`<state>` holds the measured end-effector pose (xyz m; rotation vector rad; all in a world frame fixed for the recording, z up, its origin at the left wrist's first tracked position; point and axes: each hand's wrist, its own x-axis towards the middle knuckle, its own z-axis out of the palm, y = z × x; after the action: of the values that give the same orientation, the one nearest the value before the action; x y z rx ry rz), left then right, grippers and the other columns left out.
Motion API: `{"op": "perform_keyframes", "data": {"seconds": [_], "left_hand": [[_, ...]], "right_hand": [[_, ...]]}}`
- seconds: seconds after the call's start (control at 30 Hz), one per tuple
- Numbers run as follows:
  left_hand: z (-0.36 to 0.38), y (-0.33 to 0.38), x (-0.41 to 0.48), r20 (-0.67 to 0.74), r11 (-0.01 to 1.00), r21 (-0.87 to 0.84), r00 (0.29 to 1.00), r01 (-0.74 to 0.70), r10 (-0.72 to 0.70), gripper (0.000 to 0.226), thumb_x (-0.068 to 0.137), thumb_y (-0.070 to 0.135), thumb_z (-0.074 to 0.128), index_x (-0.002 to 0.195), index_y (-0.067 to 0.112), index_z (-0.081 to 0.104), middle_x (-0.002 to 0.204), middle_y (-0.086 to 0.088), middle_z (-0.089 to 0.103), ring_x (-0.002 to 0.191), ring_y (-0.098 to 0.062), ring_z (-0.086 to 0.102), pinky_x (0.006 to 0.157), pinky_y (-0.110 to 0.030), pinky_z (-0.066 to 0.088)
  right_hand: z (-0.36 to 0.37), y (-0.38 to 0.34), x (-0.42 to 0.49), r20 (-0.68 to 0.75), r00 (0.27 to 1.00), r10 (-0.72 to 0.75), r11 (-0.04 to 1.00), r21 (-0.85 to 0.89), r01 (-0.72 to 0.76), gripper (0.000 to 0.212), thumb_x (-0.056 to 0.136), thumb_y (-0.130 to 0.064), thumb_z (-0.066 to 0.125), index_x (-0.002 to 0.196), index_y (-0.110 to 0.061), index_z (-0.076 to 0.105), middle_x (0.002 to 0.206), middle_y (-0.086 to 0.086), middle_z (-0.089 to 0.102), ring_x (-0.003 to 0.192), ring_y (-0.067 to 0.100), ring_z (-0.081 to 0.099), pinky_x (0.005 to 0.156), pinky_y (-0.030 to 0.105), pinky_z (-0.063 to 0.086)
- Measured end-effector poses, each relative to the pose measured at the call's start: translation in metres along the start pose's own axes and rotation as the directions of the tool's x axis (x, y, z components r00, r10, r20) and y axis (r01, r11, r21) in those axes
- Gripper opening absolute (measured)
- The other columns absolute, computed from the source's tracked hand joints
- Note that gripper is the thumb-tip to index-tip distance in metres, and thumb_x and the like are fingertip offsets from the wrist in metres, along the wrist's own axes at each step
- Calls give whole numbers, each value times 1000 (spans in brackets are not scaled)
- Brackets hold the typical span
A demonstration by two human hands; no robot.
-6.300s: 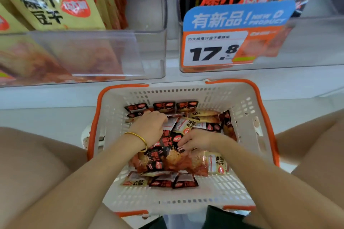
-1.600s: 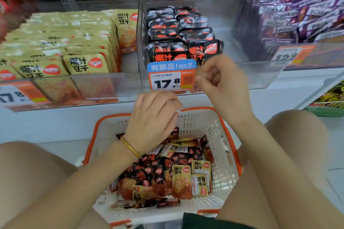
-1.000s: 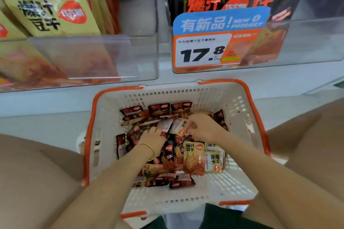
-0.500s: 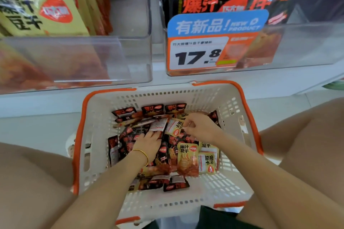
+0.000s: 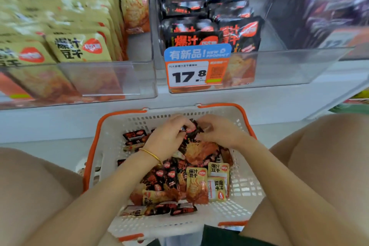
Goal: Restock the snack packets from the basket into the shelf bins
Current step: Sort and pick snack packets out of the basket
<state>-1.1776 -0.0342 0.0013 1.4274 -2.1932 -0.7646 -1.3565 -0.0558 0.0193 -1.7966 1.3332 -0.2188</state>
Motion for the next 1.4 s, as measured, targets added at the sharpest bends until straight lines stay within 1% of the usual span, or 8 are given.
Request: {"op": "perform_keyframes", "data": {"seconds": [0.17,0.27,0.47,0.7,0.97,1.07,1.27,1.4], "left_hand": [[-49,76,11,-180,955,-33,942,-293,283,31,85,6,53,110,24,57,111,14,52,106,-5,51,90,-27,42],[-87,129,22,-296,901,54,855,-430,426,39,87,20,52,125,23,48,119,14,49,113,-8,47,98,-16,35],[-146,181,68,-477,861,340,720,-379,505,42,80,8,56,122,3,55,115,-9,55,106,-23,50,93,-23,33],[-146,169,91,-355,873,466,874,-143,332,53,84,25,52,135,12,47,131,-12,52,120,-34,46,98,-50,37],[-128,165,99,-261,768,641,938,-9,229,30,97,29,48,125,30,57,123,7,54,120,-22,37,94,-39,26],[-127,164,101,-270,788,615,934,-20,234,24,96,25,49,113,30,64,116,8,57,116,-21,39,93,-37,25],[-123,161,99,-294,826,561,922,-45,250,24,96,21,48,106,29,68,114,11,60,114,-18,41,91,-33,20],[-125,156,82,-381,853,504,852,-133,358,25,90,12,52,103,25,69,107,11,65,110,-19,48,80,-27,18]], "right_hand": [[-69,-32,-55,-40,990,-133,943,302,139,16,82,9,63,80,-7,61,63,-13,61,60,-4,54,61,10,42],[-119,-52,-91,-250,944,-217,898,327,293,10,84,7,60,88,-2,62,56,-14,58,52,-3,48,50,12,36],[-184,-89,-98,-732,639,-237,778,251,576,23,88,-1,58,81,-22,59,48,-19,53,50,-5,47,53,14,40],[-179,-76,-39,-611,769,-187,938,121,325,19,83,0,65,85,-19,64,78,6,65,69,11,57,63,25,50],[-173,-64,-35,-605,796,-16,925,-311,-218,30,84,-35,67,71,-14,50,75,2,53,82,27,52,70,33,42],[-173,-69,-32,-546,838,16,946,-264,-190,40,85,-29,67,55,-11,47,60,7,47,71,29,49,61,32,35],[-175,-84,-31,-461,884,78,948,-239,-208,18,84,-14,64,72,-2,58,67,12,63,61,21,59,51,16,43],[-170,-85,-49,-687,726,-7,961,-205,-184,16,84,-13,63,97,-7,54,96,12,63,90,32,58,79,40,50]]}}
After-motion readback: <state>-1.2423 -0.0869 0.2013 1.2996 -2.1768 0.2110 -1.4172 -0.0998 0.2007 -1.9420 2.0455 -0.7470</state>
